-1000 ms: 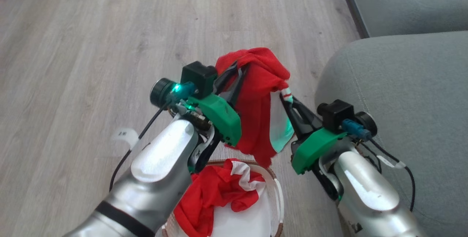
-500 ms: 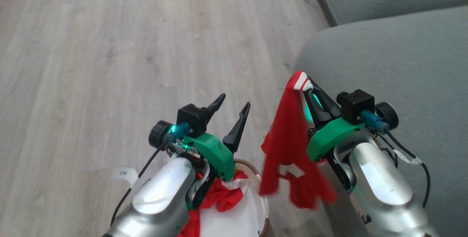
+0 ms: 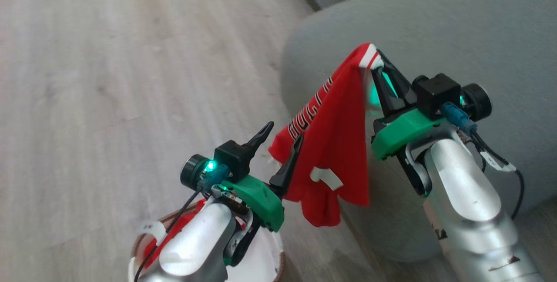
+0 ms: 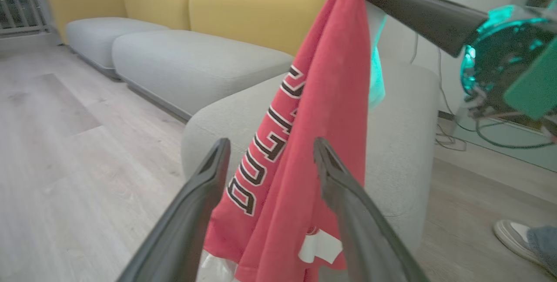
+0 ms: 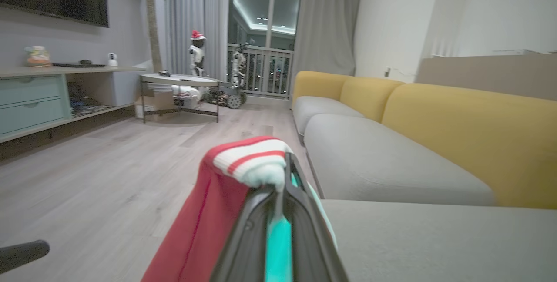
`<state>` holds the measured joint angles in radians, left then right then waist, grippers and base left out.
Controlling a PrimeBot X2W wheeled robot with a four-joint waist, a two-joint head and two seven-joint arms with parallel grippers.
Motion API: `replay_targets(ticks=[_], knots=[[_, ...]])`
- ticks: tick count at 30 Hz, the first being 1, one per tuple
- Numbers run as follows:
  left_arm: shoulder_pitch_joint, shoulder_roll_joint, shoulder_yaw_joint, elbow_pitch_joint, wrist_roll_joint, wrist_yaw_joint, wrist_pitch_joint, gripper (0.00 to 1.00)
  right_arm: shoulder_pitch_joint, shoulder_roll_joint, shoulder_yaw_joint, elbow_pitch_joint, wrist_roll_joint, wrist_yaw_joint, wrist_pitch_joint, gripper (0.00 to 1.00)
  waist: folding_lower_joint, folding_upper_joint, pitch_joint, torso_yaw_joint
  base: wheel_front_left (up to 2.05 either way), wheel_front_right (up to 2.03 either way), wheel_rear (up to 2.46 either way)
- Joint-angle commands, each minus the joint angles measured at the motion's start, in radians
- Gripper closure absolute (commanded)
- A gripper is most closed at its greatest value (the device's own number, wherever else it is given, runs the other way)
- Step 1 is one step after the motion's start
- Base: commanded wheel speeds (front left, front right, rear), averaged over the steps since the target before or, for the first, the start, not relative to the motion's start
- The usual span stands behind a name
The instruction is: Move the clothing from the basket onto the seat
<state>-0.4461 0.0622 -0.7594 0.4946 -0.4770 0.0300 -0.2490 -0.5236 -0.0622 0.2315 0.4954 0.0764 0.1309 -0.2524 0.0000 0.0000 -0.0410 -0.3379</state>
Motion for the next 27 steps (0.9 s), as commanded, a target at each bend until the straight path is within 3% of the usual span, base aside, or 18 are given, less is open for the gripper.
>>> replay_targets(ticks=[1, 7, 12, 20, 27], knots=[[-0.026, 0.011, 0.046, -0.042, 0.018, 0.001, -0.013, 0.00, -0.062, 0.012, 0.011, -0.046, -0.012, 0.000, -0.009, 1.00, 0.0000, 0.0000, 0.027, -0.072, 0.00, 0.00, 0.00], [-0.016, 0.009, 0.071, -0.056, 0.055, -0.005, -0.013, 0.00, -0.099, 0.011, 0.011, -0.057, -0.019, 0.000, -0.009, 1.00, 0.0000, 0.0000, 0.053, -0.131, 0.00, 0.00, 0.00], [-0.013, 0.007, 0.085, -0.054, 0.077, -0.016, -0.013, 0.00, -0.130, -0.009, 0.014, -0.051, -0.011, 0.000, -0.009, 1.00, 0.0000, 0.0000, 0.066, -0.136, 0.00, 0.00, 0.00], [-0.009, 0.004, 0.109, -0.069, 0.106, -0.024, -0.013, 0.00, -0.263, -0.064, -0.005, 0.027, 0.029, 0.000, -0.009, 1.00, 0.0000, 0.0000, 0.099, -0.079, 0.00, 0.00, 0.00], [-0.039, 0.022, 0.132, -0.096, 0.136, -0.024, -0.013, 0.00, -0.513, -0.149, -0.004, 0.133, 0.055, 0.000, -0.006, 1.00, 0.0000, 0.0000, 0.194, 0.001, 0.00, 0.00, 0.00]])
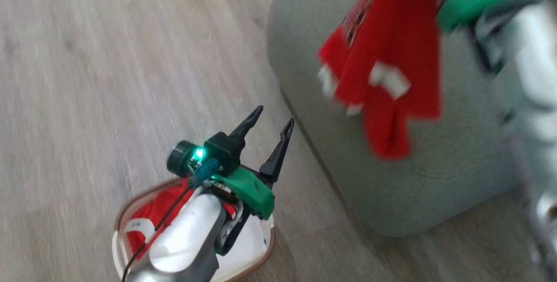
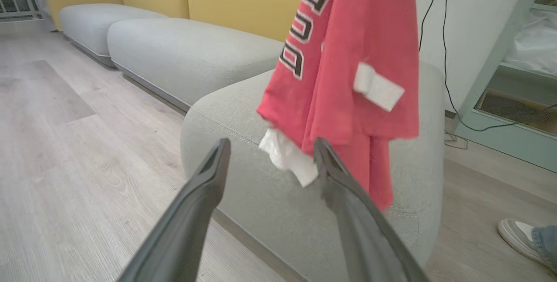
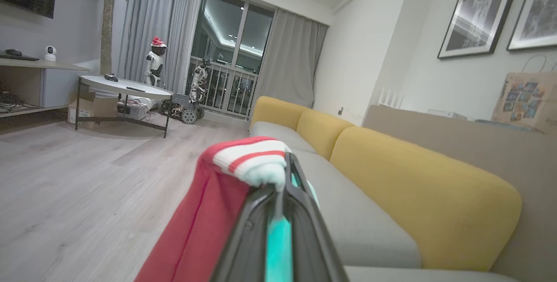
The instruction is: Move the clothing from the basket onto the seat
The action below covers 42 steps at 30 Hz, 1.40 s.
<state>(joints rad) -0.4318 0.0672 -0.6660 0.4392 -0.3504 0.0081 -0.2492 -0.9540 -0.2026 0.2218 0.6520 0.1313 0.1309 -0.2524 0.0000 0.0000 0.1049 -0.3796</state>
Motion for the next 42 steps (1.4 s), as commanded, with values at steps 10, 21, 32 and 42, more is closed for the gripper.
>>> replay_targets(ticks=[10, 21, 32, 42], knots=[[-0.134, 0.049, 0.036, -0.109, 0.068, 0.004, -0.011, 0.00, -0.454, -0.211, -0.068, 0.100, -0.068, 0.000, 0.025, 1.00, 0.0000, 0.0000, 0.244, 0.166, 0.00, 0.00, 0.00], [-0.218, 0.085, 0.024, -0.212, 0.118, 0.017, 0.032, 0.00, -0.572, -0.278, -0.317, 0.168, -0.196, 0.000, -0.005, 1.00, 0.0000, 0.0000, 0.428, 0.245, 0.00, 0.00, 0.00], [-0.223, 0.125, 0.013, -0.255, 0.136, 0.028, 0.068, 0.00, -0.324, -0.189, -0.583, 0.196, -0.306, 0.000, -0.009, 1.00, 0.0000, 0.0000, 0.521, 0.240, 0.00, 0.00, 0.00], [-0.203, 0.152, 0.006, -0.264, 0.130, 0.034, 0.082, 0.00, -0.149, -0.154, -0.686, 0.285, -0.426, 0.000, -0.009, 1.00, 0.0000, 0.0000, 0.522, 0.225, 0.00, 0.00, 0.00]])
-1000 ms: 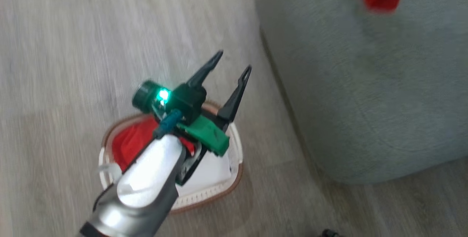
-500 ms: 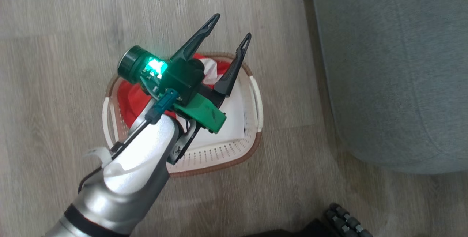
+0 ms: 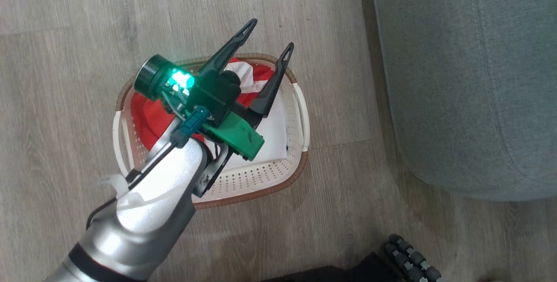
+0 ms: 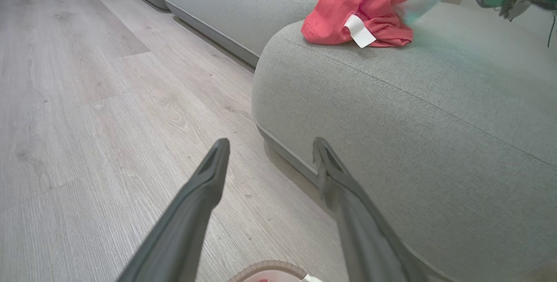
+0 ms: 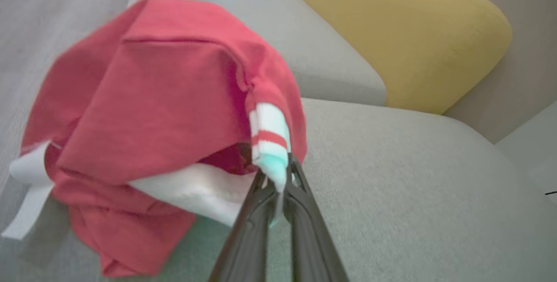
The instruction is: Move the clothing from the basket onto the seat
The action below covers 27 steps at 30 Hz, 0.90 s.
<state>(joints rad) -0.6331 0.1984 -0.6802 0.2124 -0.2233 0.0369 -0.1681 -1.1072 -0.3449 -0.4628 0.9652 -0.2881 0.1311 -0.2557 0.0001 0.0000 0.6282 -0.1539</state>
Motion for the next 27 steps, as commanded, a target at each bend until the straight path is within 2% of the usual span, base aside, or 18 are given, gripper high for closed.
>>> replay_targets(ticks=[1, 4, 5, 6, 7, 8, 18, 27], knots=[[0.000, 0.022, 0.019, -0.038, 0.001, 0.005, 0.003, 0.00, 0.011, -0.012, -0.011, -0.011, -0.018, 0.000, -0.006, 1.00, -0.0001, 0.0000, -0.003, -0.002, 0.00, 0.00, 0.00], [0.004, 0.023, 0.014, -0.037, -0.002, 0.004, 0.007, 0.00, 0.022, -0.014, -0.030, 0.033, -0.061, 0.000, -0.006, 1.00, -0.0001, 0.0000, -0.011, -0.005, 0.00, 0.00, 0.00], [0.005, 0.023, 0.013, -0.036, -0.003, 0.005, 0.007, 0.00, 0.021, -0.012, -0.041, 0.044, -0.065, 0.000, -0.006, 0.88, -0.0001, 0.0000, -0.013, -0.006, 0.00, 0.00, 0.00], [0.007, 0.023, 0.012, -0.035, -0.004, 0.006, 0.007, 0.00, 0.021, -0.010, -0.046, 0.049, -0.070, 0.000, -0.006, 0.60, -0.0001, 0.0000, -0.016, -0.007, 0.00, 0.00, 0.00], [0.009, 0.024, 0.011, -0.033, -0.006, 0.006, 0.007, 0.00, 0.023, -0.007, -0.047, 0.051, -0.077, 0.000, -0.006, 0.44, -0.0001, 0.0000, -0.019, -0.008, 0.00, 0.00, 0.00], [0.010, 0.025, 0.010, -0.031, -0.007, 0.007, 0.007, 0.00, 0.027, -0.003, -0.046, 0.054, -0.084, 0.000, -0.006, 0.00, -0.0001, 0.0000, -0.023, -0.009, 0.00, 0.00, 0.00], [0.026, 0.023, 0.026, -0.010, -0.034, 0.021, -0.021, 0.00, 0.109, 0.032, 0.006, 0.002, -0.015, 0.000, -0.006, 0.00, -0.0001, 0.0000, -0.092, -0.012, 0.00, 0.00, 0.00], [0.075, 0.006, 0.078, 0.031, -0.098, 0.047, -0.069, 0.00, 0.224, 0.042, 0.189, -0.144, 0.165, 0.000, -0.006, 0.00, -0.0001, 0.0000, -0.229, -0.007, 0.00, 0.00, 0.00]])
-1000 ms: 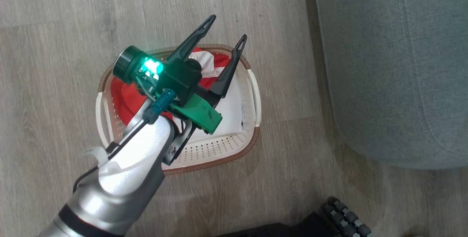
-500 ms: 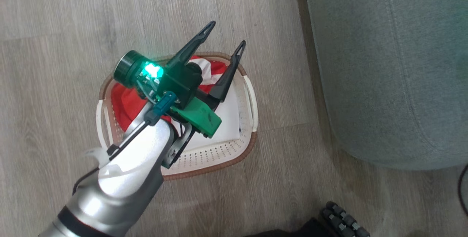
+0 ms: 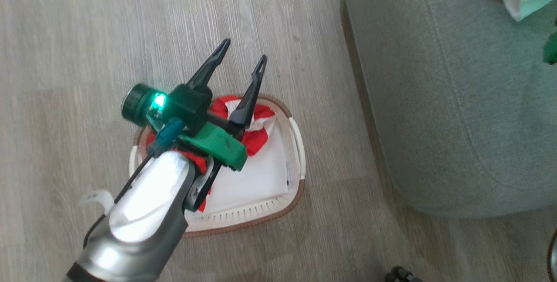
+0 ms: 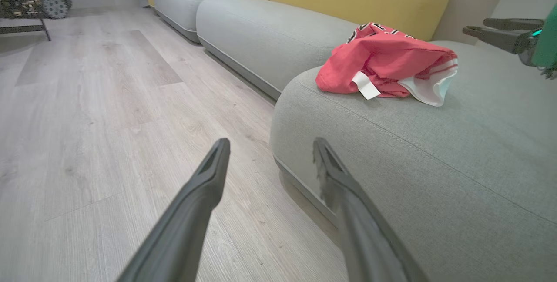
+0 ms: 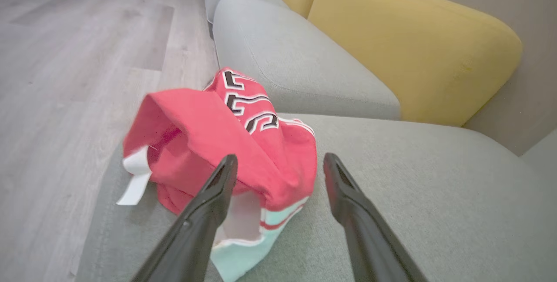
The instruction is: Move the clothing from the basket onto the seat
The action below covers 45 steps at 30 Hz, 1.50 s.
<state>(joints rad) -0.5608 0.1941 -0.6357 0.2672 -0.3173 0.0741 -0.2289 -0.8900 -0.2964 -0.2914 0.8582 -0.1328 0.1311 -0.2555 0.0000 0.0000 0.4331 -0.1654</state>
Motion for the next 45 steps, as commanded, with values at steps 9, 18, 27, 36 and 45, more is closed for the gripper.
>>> replay_targets(ticks=[9, 18, 27, 36, 45], knots=[[0.108, 0.001, 0.114, 0.020, -0.059, 0.044, -0.031, 0.00, 0.078, 0.035, 0.179, -0.105, 0.146, 0.000, -0.006, 0.00, 0.0000, 0.0000, -0.179, 0.049, 0.00, 0.00, 0.00], [0.254, 0.002, 0.232, -0.010, -0.061, 0.087, -0.033, 0.00, 0.201, 0.118, 0.281, -0.166, 0.214, 0.000, -0.006, 0.00, 0.0000, 0.0000, -0.298, 0.103, 0.00, 0.00, 0.00], [0.425, -0.004, 0.364, -0.077, -0.057, 0.117, -0.033, 0.00, 0.389, 0.218, 0.325, -0.308, 0.230, 0.000, -0.006, 0.00, 0.0000, 0.0000, -0.372, 0.131, 0.00, 0.00, 0.00], [0.584, -0.030, 0.465, -0.152, -0.026, 0.115, -0.033, 0.00, 0.546, 0.244, 0.400, -0.414, 0.247, 0.000, -0.006, 0.00, 0.0000, 0.0000, -0.414, 0.135, 0.00, 0.00, 0.00], [0.677, -0.070, 0.520, -0.202, 0.017, 0.088, -0.033, 0.00, 0.674, 0.246, 0.409, -0.508, 0.329, 0.000, -0.006, 0.00, 0.0000, 0.0000, -0.443, 0.150, 0.00, 0.00, 0.00]])
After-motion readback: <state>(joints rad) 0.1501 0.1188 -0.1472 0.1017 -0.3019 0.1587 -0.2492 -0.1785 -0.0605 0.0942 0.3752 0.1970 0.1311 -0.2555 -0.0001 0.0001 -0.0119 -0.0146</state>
